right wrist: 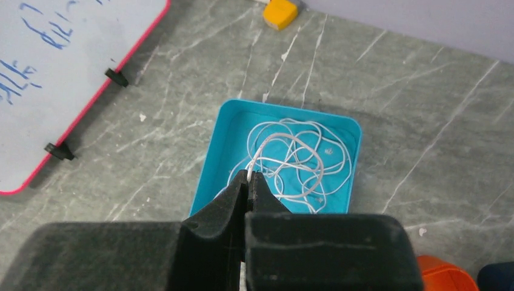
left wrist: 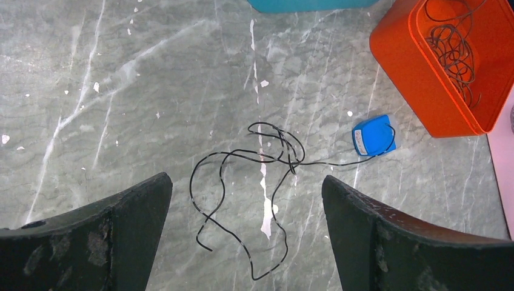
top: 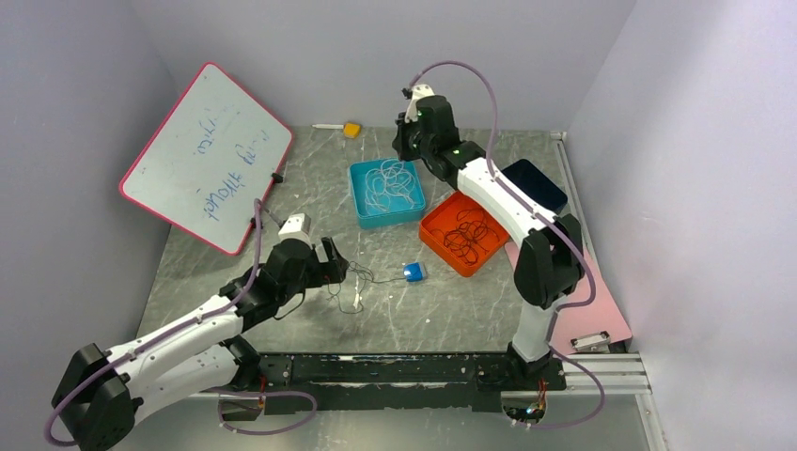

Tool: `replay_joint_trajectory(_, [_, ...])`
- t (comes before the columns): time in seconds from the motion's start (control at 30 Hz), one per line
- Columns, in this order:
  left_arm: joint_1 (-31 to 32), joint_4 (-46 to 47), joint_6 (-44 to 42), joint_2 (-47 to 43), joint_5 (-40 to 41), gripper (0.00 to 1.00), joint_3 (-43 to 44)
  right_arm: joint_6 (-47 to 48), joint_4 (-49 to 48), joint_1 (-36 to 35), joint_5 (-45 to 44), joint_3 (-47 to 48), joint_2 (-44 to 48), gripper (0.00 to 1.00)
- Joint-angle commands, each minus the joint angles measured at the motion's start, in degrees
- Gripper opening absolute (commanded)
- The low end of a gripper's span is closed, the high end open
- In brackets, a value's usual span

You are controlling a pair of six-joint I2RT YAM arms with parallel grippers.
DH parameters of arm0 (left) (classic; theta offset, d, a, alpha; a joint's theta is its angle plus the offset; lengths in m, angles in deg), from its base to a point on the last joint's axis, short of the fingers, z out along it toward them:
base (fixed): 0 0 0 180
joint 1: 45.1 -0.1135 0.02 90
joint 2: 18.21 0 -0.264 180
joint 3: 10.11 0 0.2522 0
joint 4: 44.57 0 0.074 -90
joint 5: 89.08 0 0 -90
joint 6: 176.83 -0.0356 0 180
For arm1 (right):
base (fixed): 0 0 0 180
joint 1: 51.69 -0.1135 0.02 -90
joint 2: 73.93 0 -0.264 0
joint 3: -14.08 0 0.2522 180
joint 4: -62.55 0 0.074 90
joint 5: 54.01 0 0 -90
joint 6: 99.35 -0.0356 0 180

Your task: Untangle the cables

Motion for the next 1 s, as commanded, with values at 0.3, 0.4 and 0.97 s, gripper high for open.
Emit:
replay_joint_trajectory(0.3, [0.0, -4.2, 1.0, -1.3, -1.1, 0.97, 3.9, 0.9, 2.9, 0.2, 3.9, 4.5, -15.5, 0.0])
replay_joint_trajectory(0.4, [0.0, -4.6, 1.1, -1.4, -1.4, 0.97, 4.0, 0.7, 3.9, 0.1, 4.3, 6.3, -19.4, 0.0])
replay_joint_trajectory(0.97, [0.0, -5.7, 0.0, 0.7, -1.9, 0.98, 6.7, 1.9, 4.1, -0.1, -1.6, 6.8, -17.9, 0.32])
